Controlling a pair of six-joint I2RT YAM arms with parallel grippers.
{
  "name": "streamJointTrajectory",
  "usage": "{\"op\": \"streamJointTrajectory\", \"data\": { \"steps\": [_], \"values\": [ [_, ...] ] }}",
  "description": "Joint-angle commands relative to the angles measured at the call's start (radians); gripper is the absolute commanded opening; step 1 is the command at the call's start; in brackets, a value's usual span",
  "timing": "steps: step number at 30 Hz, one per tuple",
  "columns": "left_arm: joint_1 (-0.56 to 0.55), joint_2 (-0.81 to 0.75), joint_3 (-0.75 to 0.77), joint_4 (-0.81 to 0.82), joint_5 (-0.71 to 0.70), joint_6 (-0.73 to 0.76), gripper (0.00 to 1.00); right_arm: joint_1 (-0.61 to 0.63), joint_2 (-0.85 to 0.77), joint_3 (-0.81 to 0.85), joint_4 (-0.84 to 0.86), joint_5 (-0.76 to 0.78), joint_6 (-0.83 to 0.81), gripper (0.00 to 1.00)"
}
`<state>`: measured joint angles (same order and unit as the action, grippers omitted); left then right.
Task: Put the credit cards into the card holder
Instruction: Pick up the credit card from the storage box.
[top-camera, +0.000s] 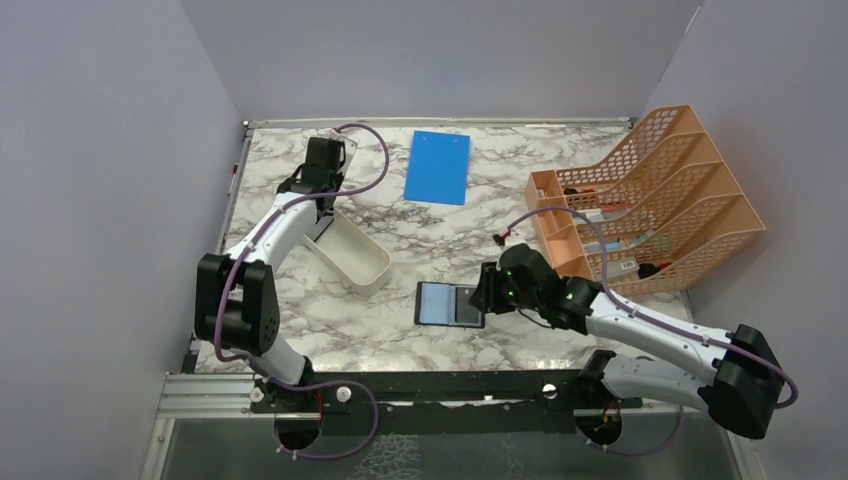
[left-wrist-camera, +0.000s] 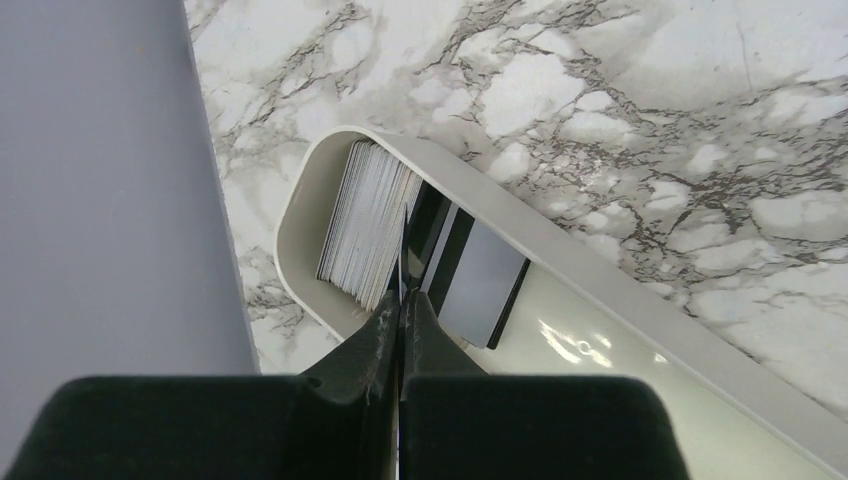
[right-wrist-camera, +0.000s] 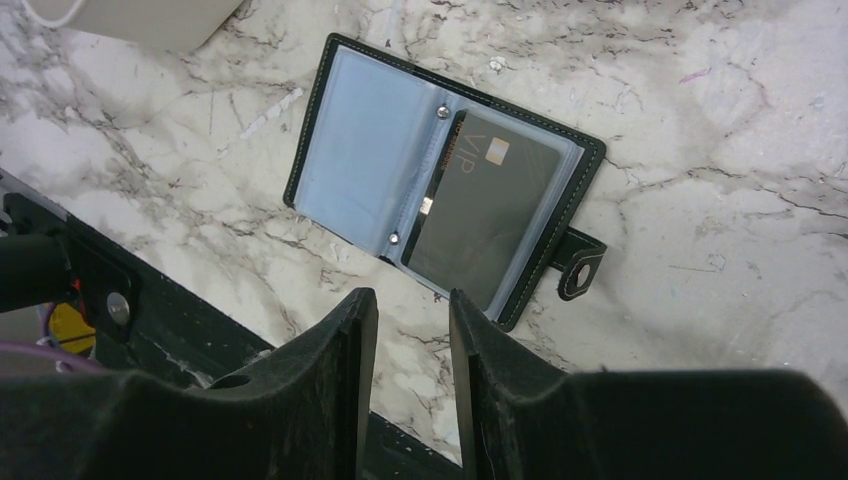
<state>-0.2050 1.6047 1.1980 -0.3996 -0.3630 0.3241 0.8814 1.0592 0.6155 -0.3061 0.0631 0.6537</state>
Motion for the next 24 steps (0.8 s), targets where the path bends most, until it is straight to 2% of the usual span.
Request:
{"op": "streamJointTrajectory", "data": {
  "steps": [1, 6, 11, 16, 22, 24],
  "values": [
    [0.013, -0.115, -0.019, 0.001, 0.069, -0.139, 0.0, -0.001, -0.029, -0.01, 0.028, -0.043, 0.018, 0.38],
    [0.031, -0.256, -0.062, 0.029, 0.212, -0.252, 0.0, -0.001, -0.085, -0.047, 0.103, -0.12, 0.025, 0.38],
    [0.032, -0.401, -0.121, 0.082, 0.446, -0.39, 0.0, -0.001, -0.122, -0.083, 0.216, -0.201, 0.073, 0.37],
    [0.032, -0.535, -0.275, 0.316, 0.841, -0.648, 0.0, -0.001, -0.132, -0.084, 0.358, -0.288, 0.102, 0.36],
    [0.032, -0.564, -0.414, 0.615, 1.187, -1.04, 0.0, -0.001, -0.152, -0.126, 0.584, -0.363, 0.239, 0.34],
    [0.025, -0.561, -0.465, 0.717, 1.26, -1.171, 0.0, -0.001, -0.161, -0.152, 0.667, -0.365, 0.282, 0.34]
  ]
}}
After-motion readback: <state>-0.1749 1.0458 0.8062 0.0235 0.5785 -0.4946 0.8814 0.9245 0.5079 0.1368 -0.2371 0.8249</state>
